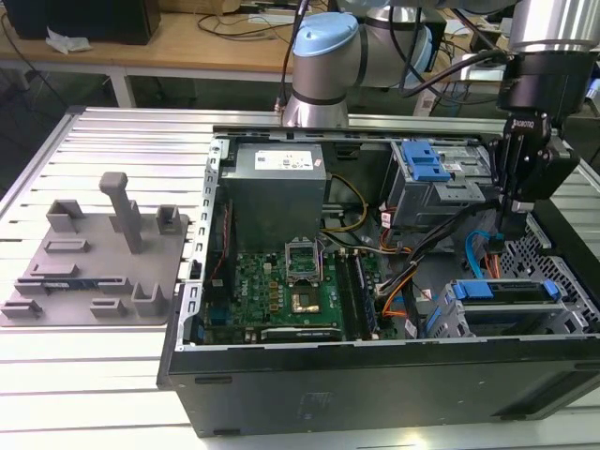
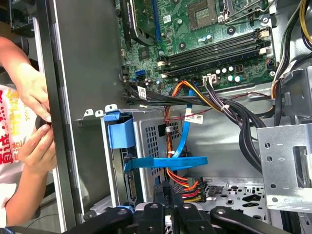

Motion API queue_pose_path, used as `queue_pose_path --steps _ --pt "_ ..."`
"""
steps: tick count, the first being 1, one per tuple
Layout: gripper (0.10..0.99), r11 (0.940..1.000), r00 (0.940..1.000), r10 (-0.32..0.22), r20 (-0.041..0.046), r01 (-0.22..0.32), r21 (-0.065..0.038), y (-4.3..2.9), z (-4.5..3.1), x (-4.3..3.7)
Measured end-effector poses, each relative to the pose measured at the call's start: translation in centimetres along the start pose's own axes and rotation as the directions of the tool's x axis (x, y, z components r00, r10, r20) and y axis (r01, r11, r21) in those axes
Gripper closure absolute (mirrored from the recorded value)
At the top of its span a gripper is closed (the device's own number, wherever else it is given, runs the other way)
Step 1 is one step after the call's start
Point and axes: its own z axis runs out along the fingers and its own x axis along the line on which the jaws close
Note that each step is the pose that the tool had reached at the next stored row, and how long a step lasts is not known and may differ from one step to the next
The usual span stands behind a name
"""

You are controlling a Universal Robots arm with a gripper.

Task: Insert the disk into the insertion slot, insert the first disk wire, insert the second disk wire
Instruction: 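Insert the first disk wire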

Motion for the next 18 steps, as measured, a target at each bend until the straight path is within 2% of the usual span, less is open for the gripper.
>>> queue_pose_path --steps 3,5,8,9,10,12,13,14,15,18 --pt "0.922 1.0000 1.0000 0.000 0.0009 0.000 0.000 -0.01 0.06 0.03" --pt "0.922 1.0000 1.0000 0.000 0.0042 0.000 -0.001 -0.09 0.28 0.65" --pt "0.922 1.0000 0.9998 0.000 0.0175 0.000 -0.002 -0.20 0.35 1.45" --pt "0.922 1.0000 0.9996 0.000 0.0281 0.001 -0.004 -0.23 0.35 1.70" --pt "0.922 1.0000 0.9992 -0.001 0.0400 0.001 -0.005 -0.25 0.35 1.85" --pt "0.922 1.0000 0.9975 -0.001 0.0702 0.001 -0.009 -0.29 0.44 2.18" --pt "0.922 0.9999 0.9950 -0.001 0.1001 0.002 -0.013 -0.33 0.57 2.45" --pt "0.922 0.9998 0.9904 -0.001 0.1380 0.003 -0.018 -0.38 0.74 2.82" --pt "0.922 0.9998 0.9877 -0.001 0.1562 0.004 -0.020 -0.41 0.85 3.05" --pt "0.922 0.9997 0.9795 0.000 0.2015 0.006 -0.026 -0.48 1.06 3.53"
